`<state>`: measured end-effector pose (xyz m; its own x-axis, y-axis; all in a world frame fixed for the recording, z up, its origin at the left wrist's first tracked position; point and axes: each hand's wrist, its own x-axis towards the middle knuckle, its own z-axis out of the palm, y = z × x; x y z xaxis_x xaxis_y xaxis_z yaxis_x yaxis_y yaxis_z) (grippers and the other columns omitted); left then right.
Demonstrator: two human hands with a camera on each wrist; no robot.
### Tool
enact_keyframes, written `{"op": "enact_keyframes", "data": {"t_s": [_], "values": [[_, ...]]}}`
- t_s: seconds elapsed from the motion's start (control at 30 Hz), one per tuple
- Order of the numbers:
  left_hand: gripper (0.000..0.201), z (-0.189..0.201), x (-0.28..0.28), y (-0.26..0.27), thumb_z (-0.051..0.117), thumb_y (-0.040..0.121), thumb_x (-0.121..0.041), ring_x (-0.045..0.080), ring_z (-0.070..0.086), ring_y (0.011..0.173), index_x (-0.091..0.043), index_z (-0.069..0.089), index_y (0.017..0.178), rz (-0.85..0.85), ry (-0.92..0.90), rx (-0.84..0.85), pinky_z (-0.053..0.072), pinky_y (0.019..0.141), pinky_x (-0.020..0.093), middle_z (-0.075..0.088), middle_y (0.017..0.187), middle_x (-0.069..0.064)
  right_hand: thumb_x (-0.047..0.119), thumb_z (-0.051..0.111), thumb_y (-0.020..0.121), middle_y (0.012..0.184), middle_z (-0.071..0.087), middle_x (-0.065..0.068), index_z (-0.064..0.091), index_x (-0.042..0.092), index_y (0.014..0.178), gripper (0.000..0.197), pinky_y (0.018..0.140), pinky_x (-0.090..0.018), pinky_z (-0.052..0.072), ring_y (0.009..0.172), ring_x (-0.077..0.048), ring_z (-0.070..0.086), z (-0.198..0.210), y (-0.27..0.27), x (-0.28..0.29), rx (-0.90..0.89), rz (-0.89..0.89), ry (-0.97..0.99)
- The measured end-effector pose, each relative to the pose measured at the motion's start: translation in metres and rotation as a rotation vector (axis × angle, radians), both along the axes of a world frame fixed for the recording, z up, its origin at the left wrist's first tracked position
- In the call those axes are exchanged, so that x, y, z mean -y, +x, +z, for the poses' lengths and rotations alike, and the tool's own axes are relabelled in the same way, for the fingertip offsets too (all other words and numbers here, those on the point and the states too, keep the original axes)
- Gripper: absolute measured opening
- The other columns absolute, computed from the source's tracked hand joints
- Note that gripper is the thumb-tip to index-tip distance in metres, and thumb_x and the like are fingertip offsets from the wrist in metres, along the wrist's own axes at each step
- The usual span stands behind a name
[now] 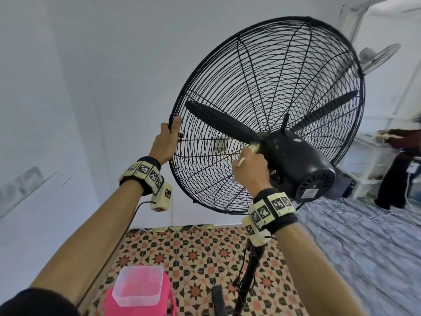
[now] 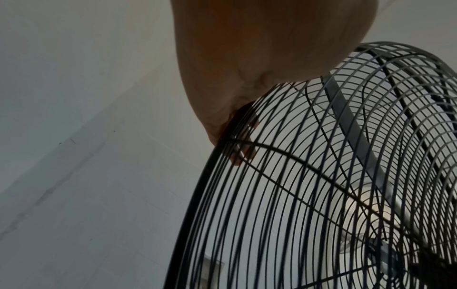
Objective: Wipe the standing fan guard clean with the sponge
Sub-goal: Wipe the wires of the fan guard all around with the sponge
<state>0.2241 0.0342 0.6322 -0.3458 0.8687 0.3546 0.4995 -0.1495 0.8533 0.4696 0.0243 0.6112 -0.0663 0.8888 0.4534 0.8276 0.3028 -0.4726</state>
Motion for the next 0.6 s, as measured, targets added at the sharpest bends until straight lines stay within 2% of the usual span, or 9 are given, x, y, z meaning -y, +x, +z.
{"op": "enact_keyframes", "data": {"t_s": [0.07, 0.17, 0.23, 0.33, 0.4, 0.43, 0.47, 0.53, 0.6], "values": [[0.078, 0.0, 0.0, -0.001, 0.015, 0.101, -0.074, 0.023, 0.056, 0.104, -0.011, 0.04, 0.14, 0.0, -0.01, -0.015, 0.035, 0.084, 0.037, 0.059, 0.121, 0.004, 0.026, 0.058, 0.097, 0.109, 0.062, -0.016, 0.056, 0.008, 0.114, 0.025, 0.073, -0.036, 0.049, 0.096, -0.032, 0.06, -0.008, 0.002, 0.001, 0.157, -0.029, -0.08], [0.07, -0.002, -0.003, -0.005, 0.015, 0.099, -0.078, 0.025, 0.06, 0.11, -0.02, 0.04, 0.129, -0.008, 0.001, -0.008, 0.036, 0.083, 0.038, 0.064, 0.123, 0.004, 0.024, 0.056, 0.1, 0.093, 0.06, -0.01, 0.05, 0.008, 0.112, 0.021, 0.064, -0.034, 0.043, 0.078, -0.026, 0.054, -0.009, -0.001, 0.008, 0.179, -0.058, 0.106], [0.073, -0.002, -0.004, -0.006, 0.015, 0.098, -0.079, 0.025, 0.06, 0.114, -0.019, 0.041, 0.131, -0.008, -0.001, 0.005, 0.037, 0.09, 0.039, 0.066, 0.123, 0.002, 0.022, 0.055, 0.101, 0.084, 0.053, -0.007, 0.046, 0.008, 0.114, 0.021, 0.06, -0.034, 0.039, 0.074, -0.026, 0.051, -0.009, -0.003, 0.01, 0.161, -0.064, 0.217], [0.077, 0.001, -0.001, 0.0, 0.016, 0.102, -0.073, 0.024, 0.056, 0.112, -0.012, 0.041, 0.141, -0.012, -0.018, -0.005, 0.034, 0.092, 0.037, 0.059, 0.122, 0.001, 0.019, 0.059, 0.098, 0.09, 0.057, -0.008, 0.047, 0.007, 0.116, 0.025, 0.062, -0.034, 0.043, 0.081, -0.029, 0.059, -0.012, -0.005, 0.003, 0.22, -0.074, 0.146], [0.079, 0.001, -0.002, -0.001, 0.015, 0.102, -0.073, 0.024, 0.055, 0.111, -0.01, 0.04, 0.142, -0.02, -0.02, -0.015, 0.034, 0.091, 0.037, 0.058, 0.123, 0.002, 0.022, 0.06, 0.096, 0.103, 0.063, -0.015, 0.049, 0.007, 0.118, 0.029, 0.072, -0.039, 0.052, 0.093, -0.034, 0.063, -0.014, -0.002, 0.003, 0.267, -0.062, 0.043], [0.08, 0.002, -0.001, -0.002, 0.015, 0.101, -0.074, 0.024, 0.054, 0.111, -0.01, 0.04, 0.143, -0.019, -0.019, -0.014, 0.034, 0.091, 0.037, 0.058, 0.124, 0.003, 0.023, 0.059, 0.097, 0.105, 0.063, -0.016, 0.05, 0.007, 0.118, 0.028, 0.075, -0.041, 0.053, 0.095, -0.035, 0.063, -0.014, -0.001, 0.004, 0.246, -0.056, 0.029], [0.08, 0.0, -0.002, -0.004, 0.015, 0.101, -0.074, 0.023, 0.054, 0.111, -0.01, 0.039, 0.144, -0.017, -0.018, -0.007, 0.034, 0.092, 0.037, 0.057, 0.125, 0.003, 0.023, 0.057, 0.098, 0.102, 0.063, -0.016, 0.049, 0.007, 0.116, 0.025, 0.074, -0.04, 0.052, 0.092, -0.035, 0.062, -0.014, -0.001, 0.006, 0.201, -0.056, 0.056], [0.082, -0.002, -0.004, -0.007, 0.015, 0.1, -0.075, 0.023, 0.052, 0.113, -0.011, 0.038, 0.146, -0.013, -0.019, -0.002, 0.034, 0.095, 0.037, 0.057, 0.128, 0.003, 0.021, 0.053, 0.099, 0.088, 0.063, -0.012, 0.046, 0.01, 0.103, 0.014, 0.066, -0.039, 0.05, 0.08, -0.033, 0.062, -0.013, -0.001, 0.01, 0.041, -0.048, 0.19], [0.086, -0.002, -0.004, -0.007, 0.015, 0.099, -0.078, 0.027, 0.054, 0.119, -0.011, 0.038, 0.147, -0.016, -0.022, -0.002, 0.035, 0.1, 0.04, 0.058, 0.134, 0.006, 0.018, 0.054, 0.096, 0.076, 0.061, -0.01, 0.044, 0.013, 0.089, 0.013, 0.059, -0.042, 0.051, 0.067, -0.028, 0.059, -0.016, -0.004, 0.007, -0.176, -0.013, 0.277]]}}
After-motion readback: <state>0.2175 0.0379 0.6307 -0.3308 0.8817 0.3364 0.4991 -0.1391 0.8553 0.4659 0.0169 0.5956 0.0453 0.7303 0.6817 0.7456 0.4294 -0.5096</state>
